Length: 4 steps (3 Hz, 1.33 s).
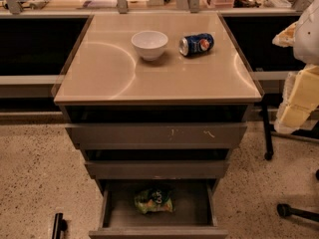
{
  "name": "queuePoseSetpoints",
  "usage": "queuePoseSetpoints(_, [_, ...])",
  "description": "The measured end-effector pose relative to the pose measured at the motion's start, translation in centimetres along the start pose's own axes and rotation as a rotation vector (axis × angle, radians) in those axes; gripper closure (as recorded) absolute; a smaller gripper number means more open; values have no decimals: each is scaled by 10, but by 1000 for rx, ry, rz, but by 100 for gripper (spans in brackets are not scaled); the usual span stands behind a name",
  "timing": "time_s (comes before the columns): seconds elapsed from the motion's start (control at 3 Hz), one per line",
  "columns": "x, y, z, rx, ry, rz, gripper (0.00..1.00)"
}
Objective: Pick green rice chip bag from bottom drawer and place on counter
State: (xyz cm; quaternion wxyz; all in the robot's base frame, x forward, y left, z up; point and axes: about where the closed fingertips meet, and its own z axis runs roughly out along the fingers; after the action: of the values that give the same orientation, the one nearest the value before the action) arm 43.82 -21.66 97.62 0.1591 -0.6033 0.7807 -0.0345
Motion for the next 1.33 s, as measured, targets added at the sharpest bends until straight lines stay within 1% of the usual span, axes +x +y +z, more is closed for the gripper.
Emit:
queuePoseSetpoints(0.33, [0, 0, 0, 0, 0, 0, 0])
queuePoseSetpoints(0.67, [2, 3, 7, 15, -23, 2, 0])
queuePoseSetpoints(1.0, [13, 28, 51, -21, -122, 41, 0])
queuePoseSetpoints(1.33, [26, 69, 115, -80, -243, 180, 0])
